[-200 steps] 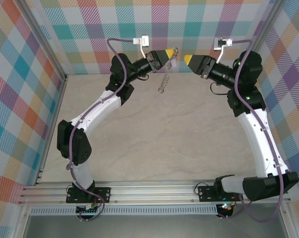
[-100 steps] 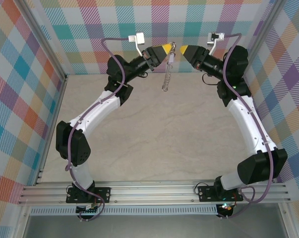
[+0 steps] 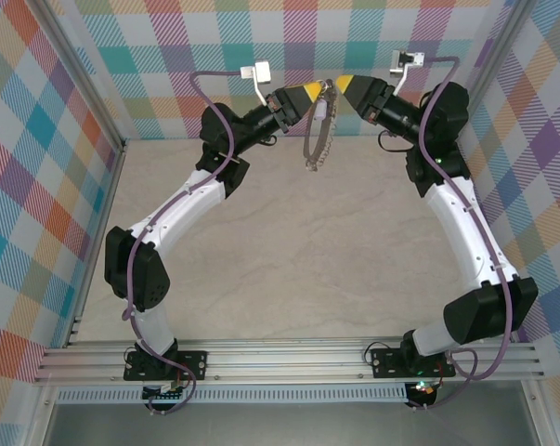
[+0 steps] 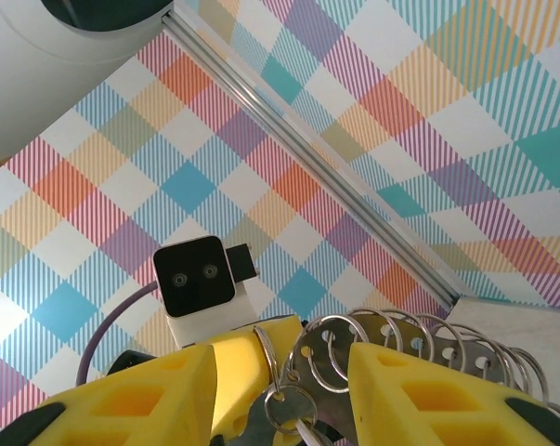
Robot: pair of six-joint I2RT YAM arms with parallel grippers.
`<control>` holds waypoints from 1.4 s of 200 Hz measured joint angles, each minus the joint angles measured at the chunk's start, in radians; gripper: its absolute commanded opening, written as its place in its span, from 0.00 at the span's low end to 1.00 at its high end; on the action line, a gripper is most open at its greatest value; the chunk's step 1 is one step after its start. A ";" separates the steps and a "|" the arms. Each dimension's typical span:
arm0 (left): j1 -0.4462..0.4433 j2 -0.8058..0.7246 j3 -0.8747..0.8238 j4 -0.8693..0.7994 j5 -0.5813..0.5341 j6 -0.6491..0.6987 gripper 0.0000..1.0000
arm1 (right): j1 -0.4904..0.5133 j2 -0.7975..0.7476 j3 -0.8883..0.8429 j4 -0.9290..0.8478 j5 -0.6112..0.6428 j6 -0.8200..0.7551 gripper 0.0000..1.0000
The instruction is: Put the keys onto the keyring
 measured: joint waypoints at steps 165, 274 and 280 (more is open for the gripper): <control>0.000 0.001 0.000 -0.003 0.000 -0.018 0.00 | 0.035 0.043 0.031 0.005 -0.027 0.006 0.28; 0.000 0.011 0.011 -0.008 -0.005 -0.023 0.00 | 0.042 0.080 0.074 -0.005 -0.056 -0.007 0.00; 0.000 0.012 0.014 -0.009 -0.005 -0.023 0.00 | 0.042 0.080 0.075 -0.008 -0.056 -0.014 0.00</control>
